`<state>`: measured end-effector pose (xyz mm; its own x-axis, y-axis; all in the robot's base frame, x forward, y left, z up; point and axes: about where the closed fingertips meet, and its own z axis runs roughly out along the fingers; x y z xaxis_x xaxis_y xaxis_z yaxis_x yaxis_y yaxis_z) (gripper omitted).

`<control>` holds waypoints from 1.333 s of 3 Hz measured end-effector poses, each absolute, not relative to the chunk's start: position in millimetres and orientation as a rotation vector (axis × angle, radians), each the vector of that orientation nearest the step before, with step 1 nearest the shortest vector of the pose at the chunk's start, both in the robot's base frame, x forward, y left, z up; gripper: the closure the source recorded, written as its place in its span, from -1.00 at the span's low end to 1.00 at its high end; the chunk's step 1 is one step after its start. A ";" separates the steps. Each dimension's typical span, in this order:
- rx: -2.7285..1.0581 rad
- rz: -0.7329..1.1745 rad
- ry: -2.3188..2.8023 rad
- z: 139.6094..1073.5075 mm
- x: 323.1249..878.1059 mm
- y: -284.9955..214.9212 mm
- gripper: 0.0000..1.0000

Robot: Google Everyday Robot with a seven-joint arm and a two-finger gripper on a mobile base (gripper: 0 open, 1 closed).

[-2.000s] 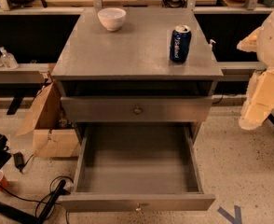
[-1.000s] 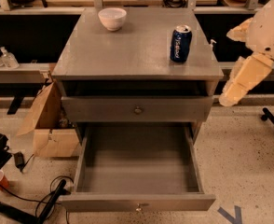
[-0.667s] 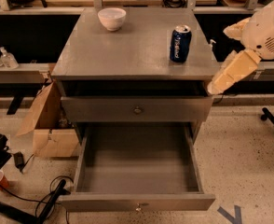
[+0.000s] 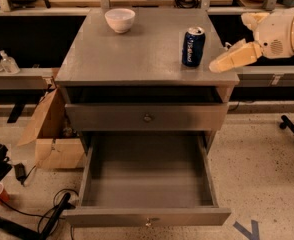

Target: Place pepsi can into middle drawer

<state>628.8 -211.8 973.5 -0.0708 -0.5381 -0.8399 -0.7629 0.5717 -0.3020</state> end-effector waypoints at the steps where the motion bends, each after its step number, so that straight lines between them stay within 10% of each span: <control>1: -0.933 0.311 1.649 968.2 684.5 -236.6 -1.00; 4: -0.779 0.467 1.586 937.2 774.9 -221.3 -1.00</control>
Offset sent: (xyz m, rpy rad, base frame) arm 0.1271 -0.0425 -0.0362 0.3446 -0.0805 -0.0850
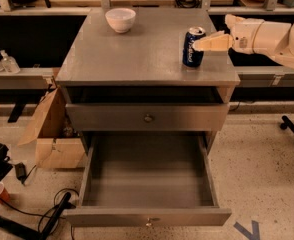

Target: Place pepsi can into middle drawer

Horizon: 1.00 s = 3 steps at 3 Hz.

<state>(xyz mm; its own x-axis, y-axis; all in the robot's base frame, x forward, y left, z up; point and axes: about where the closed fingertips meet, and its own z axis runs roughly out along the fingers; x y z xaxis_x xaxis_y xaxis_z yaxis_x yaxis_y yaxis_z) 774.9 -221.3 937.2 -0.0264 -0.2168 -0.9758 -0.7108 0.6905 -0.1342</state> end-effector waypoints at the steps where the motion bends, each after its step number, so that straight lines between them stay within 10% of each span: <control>1: -0.771 0.494 1.584 929.4 798.0 -206.2 -1.00; 3: -0.740 0.573 1.596 900.8 801.1 -172.5 -0.21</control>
Offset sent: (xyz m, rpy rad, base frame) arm 0.0373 0.0506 -0.0361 0.0714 0.0498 0.0398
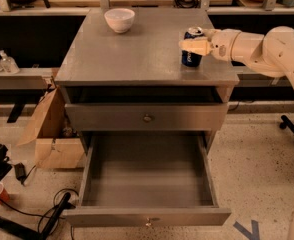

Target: Place pepsi can into middle drawer

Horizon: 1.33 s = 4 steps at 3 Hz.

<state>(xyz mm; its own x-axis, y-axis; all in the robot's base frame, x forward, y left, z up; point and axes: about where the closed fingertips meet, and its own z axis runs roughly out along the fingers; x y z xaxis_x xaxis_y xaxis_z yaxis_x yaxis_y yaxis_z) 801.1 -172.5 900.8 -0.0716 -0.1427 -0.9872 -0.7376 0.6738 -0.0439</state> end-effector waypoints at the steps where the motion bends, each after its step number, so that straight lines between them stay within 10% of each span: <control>1: -0.733 0.608 1.616 880.3 787.1 -153.7 0.28; 3: -0.736 0.617 1.623 877.5 785.9 -149.5 1.00; 4: -0.736 0.617 1.623 877.5 785.8 -149.5 1.00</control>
Offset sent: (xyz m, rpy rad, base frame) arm -0.0106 0.0144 -0.0157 0.0128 0.0244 0.0089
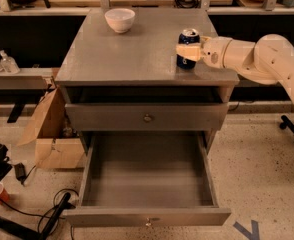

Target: Place pepsi can into middle drawer

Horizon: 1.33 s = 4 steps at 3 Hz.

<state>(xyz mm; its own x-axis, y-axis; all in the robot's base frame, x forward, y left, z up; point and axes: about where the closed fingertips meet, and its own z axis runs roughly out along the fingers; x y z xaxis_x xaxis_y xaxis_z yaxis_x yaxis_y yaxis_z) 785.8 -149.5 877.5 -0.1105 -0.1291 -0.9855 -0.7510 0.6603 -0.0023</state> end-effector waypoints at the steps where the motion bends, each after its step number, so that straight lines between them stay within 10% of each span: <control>1: -0.736 0.617 1.623 877.5 785.8 -149.5 1.00; 4: -0.736 0.617 1.623 877.6 785.8 -149.4 1.00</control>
Offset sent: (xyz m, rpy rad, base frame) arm -0.1643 0.0625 0.0450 -0.3371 -0.0081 0.1418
